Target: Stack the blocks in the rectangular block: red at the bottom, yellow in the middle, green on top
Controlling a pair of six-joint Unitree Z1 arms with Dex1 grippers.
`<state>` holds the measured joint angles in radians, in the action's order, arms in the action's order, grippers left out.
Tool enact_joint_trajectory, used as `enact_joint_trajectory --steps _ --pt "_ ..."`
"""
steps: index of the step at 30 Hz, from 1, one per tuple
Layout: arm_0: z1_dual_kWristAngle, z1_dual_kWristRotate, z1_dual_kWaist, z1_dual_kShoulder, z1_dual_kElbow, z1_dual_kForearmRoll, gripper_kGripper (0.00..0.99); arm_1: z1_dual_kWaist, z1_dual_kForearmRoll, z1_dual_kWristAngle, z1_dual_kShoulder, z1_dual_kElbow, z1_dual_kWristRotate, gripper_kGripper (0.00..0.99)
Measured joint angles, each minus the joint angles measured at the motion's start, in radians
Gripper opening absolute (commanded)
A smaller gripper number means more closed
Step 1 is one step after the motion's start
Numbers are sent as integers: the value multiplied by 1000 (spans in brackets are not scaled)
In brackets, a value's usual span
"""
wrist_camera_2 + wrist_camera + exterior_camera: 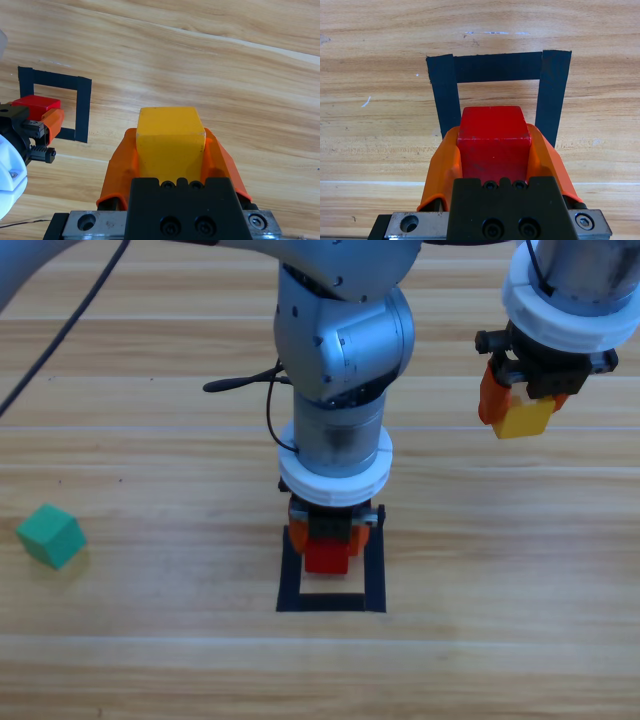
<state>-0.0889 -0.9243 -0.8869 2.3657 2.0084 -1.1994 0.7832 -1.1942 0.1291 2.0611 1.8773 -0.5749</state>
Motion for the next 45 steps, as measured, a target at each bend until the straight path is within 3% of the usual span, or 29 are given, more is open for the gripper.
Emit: enact_joint_trajectory --steps 45 --pt "0 0 -22 0 -53 77 0 0 0 0 0 0 -5 0"
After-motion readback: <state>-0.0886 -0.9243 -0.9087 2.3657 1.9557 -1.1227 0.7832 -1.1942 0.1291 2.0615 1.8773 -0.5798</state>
